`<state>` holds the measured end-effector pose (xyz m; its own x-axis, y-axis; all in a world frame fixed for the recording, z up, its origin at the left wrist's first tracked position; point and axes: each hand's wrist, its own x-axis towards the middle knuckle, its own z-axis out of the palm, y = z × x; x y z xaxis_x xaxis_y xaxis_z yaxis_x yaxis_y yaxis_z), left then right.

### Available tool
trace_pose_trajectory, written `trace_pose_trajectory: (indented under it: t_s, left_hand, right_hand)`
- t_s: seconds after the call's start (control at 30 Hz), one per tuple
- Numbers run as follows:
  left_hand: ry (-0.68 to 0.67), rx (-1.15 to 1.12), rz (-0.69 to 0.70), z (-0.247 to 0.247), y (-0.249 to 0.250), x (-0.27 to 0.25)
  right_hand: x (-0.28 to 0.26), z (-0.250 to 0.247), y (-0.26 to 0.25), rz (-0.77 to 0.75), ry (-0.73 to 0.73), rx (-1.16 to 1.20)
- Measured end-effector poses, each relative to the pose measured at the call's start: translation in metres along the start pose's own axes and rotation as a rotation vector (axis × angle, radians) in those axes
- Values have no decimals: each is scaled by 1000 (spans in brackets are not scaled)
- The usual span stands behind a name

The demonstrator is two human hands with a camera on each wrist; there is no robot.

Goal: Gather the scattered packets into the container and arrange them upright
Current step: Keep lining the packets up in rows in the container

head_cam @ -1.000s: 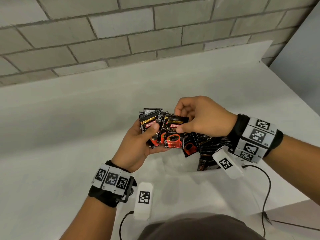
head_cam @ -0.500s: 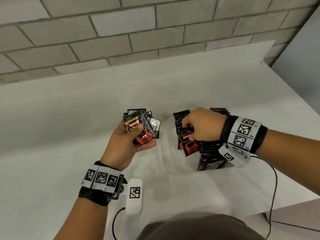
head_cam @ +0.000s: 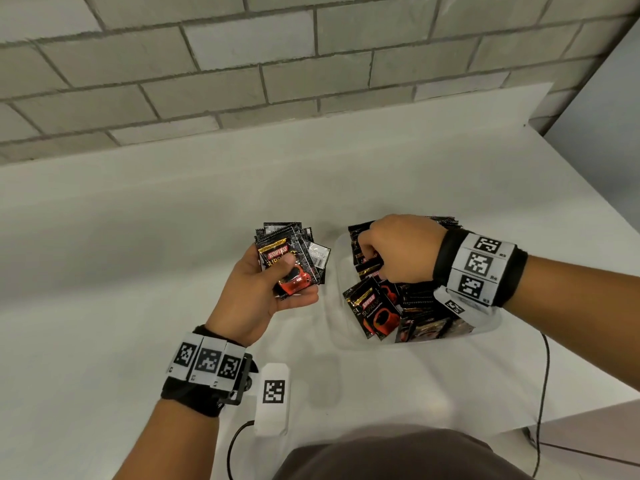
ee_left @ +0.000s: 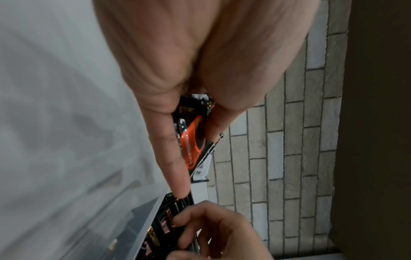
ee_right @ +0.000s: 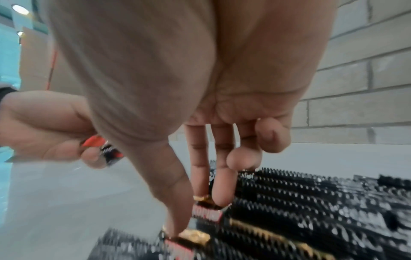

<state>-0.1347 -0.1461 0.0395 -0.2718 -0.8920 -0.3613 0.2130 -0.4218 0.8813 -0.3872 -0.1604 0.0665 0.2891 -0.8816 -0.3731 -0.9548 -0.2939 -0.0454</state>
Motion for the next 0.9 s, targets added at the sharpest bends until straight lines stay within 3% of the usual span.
trace_pose_trajectory:
  t_s: [0.17,0.27,0.4,0.57,0.63,0.8,0.9]
  left_hand:
    - [-68,172,93,13,5,-5]
    - [-190,180,156,28,7,-2]
    - [-328,31,69,54,12,3]
    - [-316,-20,-28,74,13,2]
    - [-293,205,3,75,20,3]
    - [-221,1239,281,64,9,15]
    - [-271,1579,348,73,-12,16]
  right_hand:
    - [-21,-43,-3,-45,218,577]
    - [-35,-62,-13,-105,177,844]
    - [-40,-51,-21,-150,122,861]
    - [-46,-33,-10,-107,214,905]
    - [-52,-33,3,-46,259,892]
    - [-66,-32,46,140,330,824]
    - [-68,-28,54,160,325,773]
